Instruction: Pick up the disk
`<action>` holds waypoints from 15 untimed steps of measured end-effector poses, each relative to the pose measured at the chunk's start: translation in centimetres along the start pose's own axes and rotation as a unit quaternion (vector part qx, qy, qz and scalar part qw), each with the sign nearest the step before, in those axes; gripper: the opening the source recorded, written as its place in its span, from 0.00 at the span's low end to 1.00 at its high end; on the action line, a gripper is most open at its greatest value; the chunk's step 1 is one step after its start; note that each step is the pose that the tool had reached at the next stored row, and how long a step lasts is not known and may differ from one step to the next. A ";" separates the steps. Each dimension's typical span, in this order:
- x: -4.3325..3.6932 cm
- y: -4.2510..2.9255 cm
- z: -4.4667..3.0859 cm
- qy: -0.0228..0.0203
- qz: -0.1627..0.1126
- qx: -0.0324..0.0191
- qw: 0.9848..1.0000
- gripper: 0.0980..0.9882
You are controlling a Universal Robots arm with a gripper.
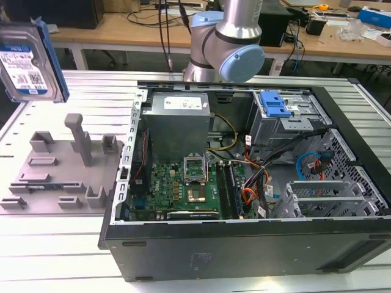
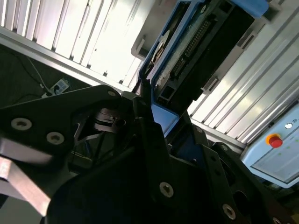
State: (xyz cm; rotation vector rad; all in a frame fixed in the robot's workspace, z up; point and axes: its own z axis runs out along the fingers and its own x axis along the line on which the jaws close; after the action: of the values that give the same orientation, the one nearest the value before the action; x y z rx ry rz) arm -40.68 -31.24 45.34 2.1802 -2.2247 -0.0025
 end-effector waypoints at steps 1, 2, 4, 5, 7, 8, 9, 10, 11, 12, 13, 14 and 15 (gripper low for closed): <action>0.01 0.01 -0.40 0.000 0.000 0.000 1.000 0.30; 0.02 0.02 -0.85 0.000 0.000 0.000 1.000 0.30; 0.04 0.04 -2.03 0.000 0.000 0.000 1.000 0.30; 0.06 0.06 -2.65 -0.001 0.000 0.000 1.000 0.30; 0.06 0.06 -2.97 -0.001 0.000 0.000 1.000 0.30; 0.06 0.06 -2.97 -0.001 0.000 0.000 1.000 0.30; 0.06 0.06 -2.97 -0.001 0.000 0.000 1.000 0.30; 0.06 0.06 -2.97 -0.001 0.000 0.000 1.000 0.30; 0.06 0.06 -2.98 -0.001 0.000 0.000 1.000 0.30; 0.06 0.06 -2.98 -0.001 0.000 0.000 1.000 0.30; 0.06 0.06 -2.98 -0.001 0.000 0.000 1.000 0.30; 0.06 0.06 -2.98 -0.001 0.000 0.000 1.000 0.30; 0.06 0.06 -2.98 -0.001 0.000 0.000 1.000 0.30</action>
State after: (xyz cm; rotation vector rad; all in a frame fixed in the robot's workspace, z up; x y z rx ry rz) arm -40.68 -31.25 48.32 2.1812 -2.2251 -0.0040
